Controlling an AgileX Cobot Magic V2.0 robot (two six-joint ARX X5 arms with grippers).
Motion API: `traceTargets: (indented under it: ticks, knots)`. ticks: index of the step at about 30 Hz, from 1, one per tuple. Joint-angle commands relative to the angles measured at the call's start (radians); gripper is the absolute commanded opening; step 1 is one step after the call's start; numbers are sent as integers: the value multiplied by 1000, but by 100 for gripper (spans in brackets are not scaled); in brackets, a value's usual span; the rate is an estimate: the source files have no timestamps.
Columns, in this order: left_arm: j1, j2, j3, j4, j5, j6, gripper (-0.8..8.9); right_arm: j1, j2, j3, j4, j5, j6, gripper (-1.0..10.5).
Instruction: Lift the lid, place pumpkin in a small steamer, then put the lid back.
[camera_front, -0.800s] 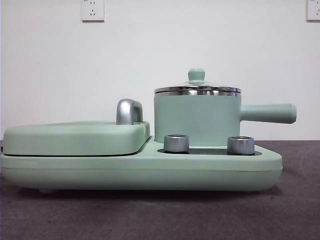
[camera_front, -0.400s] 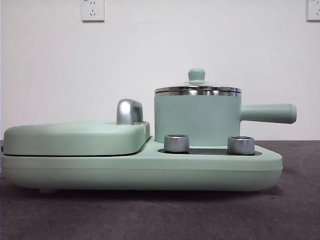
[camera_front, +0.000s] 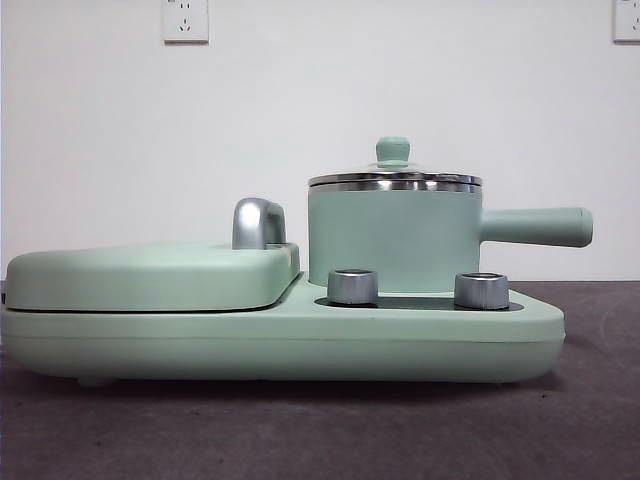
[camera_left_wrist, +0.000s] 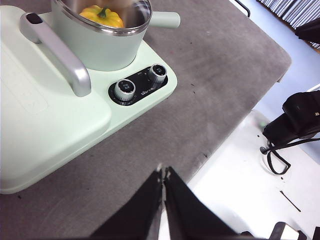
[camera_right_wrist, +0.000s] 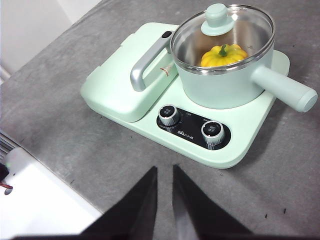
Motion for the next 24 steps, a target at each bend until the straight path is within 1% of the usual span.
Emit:
traceTargets:
  ticks: [1,5,7,10,15,17,19,22,24]
  knots:
    - [-6,4,9,12,2,-5,9,10,2,5,3,1,-7,43]
    - [-3,1,3,24,2,-5,9,10,2,5,3,2,-7,43]
    - [30,-18,-18,50,-5,-1,9,10,2,5,3,1,-7,43]
    - [106,-49,-81,114,5,-2,9,10,2,5,3,1,-8,43]
    - [318,-199,-309,384,3,-1,9,10,2,5,4,1,-7,43]
    - [399,-269,-409,483,-9,25,9,10,2,5,4,1,-7,43]
    - [468,-340,-518,577,-27,24,9,10,2,5,3,1,-7,43]
    - [525,-429,-649,680,-108,21,9,10,2,5,3,1,-7,43]
    - [547,-486,-730,724,-137,20,9,10,2,5,3,0,-7,43]
